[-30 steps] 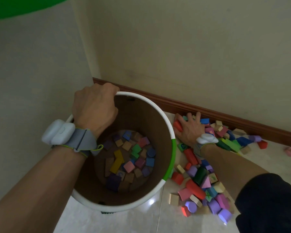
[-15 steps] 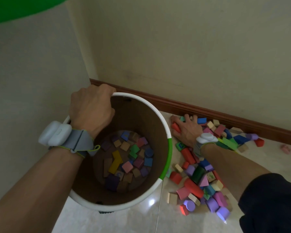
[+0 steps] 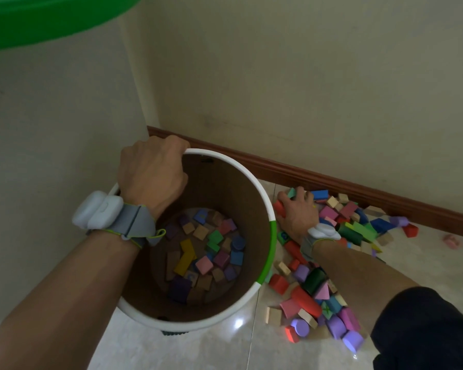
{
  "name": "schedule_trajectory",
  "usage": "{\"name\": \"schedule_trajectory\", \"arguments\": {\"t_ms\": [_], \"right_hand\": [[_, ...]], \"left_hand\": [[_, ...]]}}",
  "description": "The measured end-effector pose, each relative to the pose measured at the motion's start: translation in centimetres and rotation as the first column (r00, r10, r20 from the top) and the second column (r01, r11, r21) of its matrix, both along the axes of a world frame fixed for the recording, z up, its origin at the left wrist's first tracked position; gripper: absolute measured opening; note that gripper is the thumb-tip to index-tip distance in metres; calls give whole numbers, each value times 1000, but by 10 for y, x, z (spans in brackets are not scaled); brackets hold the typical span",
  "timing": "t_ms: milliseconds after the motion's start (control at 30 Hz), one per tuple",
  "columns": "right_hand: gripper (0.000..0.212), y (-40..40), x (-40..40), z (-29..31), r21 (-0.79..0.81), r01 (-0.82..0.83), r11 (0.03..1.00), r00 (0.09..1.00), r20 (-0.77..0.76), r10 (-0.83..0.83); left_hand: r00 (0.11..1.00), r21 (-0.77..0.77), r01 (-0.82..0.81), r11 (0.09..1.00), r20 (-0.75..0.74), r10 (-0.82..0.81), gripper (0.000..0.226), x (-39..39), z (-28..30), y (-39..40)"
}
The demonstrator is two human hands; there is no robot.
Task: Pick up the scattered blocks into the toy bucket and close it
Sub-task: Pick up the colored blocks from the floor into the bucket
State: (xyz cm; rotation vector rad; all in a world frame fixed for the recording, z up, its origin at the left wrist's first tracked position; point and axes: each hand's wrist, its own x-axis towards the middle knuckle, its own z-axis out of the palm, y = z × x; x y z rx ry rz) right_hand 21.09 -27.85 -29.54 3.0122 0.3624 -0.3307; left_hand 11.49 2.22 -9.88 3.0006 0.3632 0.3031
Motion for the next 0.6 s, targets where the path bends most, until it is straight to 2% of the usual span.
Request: {"name": "schedule_trajectory", "arguments": {"t_ms": [267,400,500,600], "right_hand": [[43,2,7,23,40,56,998,996,-65,-53],[49,4,7,32,142,149,979,982,-137,-129],[41,-2,9,39,322,242,915,968,-149,-204],[35,-8,7,54,555,365,748,931,-217,-293]], "left_hand": [[1000,-3,-1,1000,-4,1,41,0,1,0],[1000,2,10,1000,3,-10,41,1,0,1],[1000,14,9,1000,13,-9,40,2,-2,1],[999,9,12,1000,35,-12,41,1,-4,2]]}}
